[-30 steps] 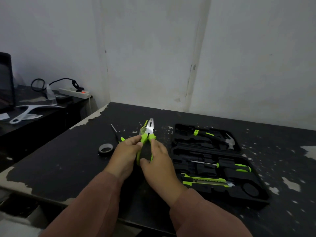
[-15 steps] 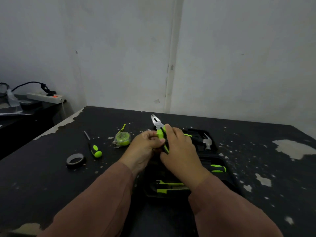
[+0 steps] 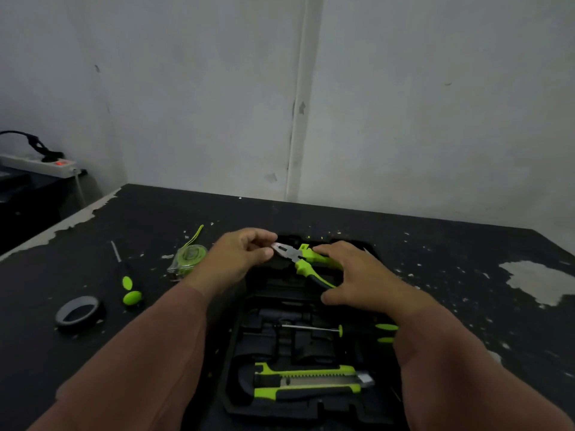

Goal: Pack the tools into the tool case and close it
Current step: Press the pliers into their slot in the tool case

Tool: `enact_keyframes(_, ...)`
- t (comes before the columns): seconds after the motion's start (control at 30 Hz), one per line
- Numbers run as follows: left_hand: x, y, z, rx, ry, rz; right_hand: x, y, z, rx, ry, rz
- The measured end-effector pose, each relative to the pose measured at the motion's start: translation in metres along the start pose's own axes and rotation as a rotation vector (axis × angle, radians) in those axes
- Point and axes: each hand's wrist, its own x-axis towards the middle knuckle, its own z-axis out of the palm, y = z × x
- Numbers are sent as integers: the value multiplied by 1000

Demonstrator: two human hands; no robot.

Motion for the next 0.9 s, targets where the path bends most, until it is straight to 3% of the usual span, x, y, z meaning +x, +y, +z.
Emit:
enact_keyframes(0.23,7,-14,-3,599,-66,154,21,10,-5,-2,-88,-46)
enact_keyframes(0.4,6,-10,5,839,-59,164,29,14,-1,97,-90,-7)
enact_keyframes(0.63,9,-14,8,999,-49,152,33,23,9,247,-115,33)
enact_keyframes(0.9,12,-16,10,1070,-30,135,26,36,8,208,-106,27)
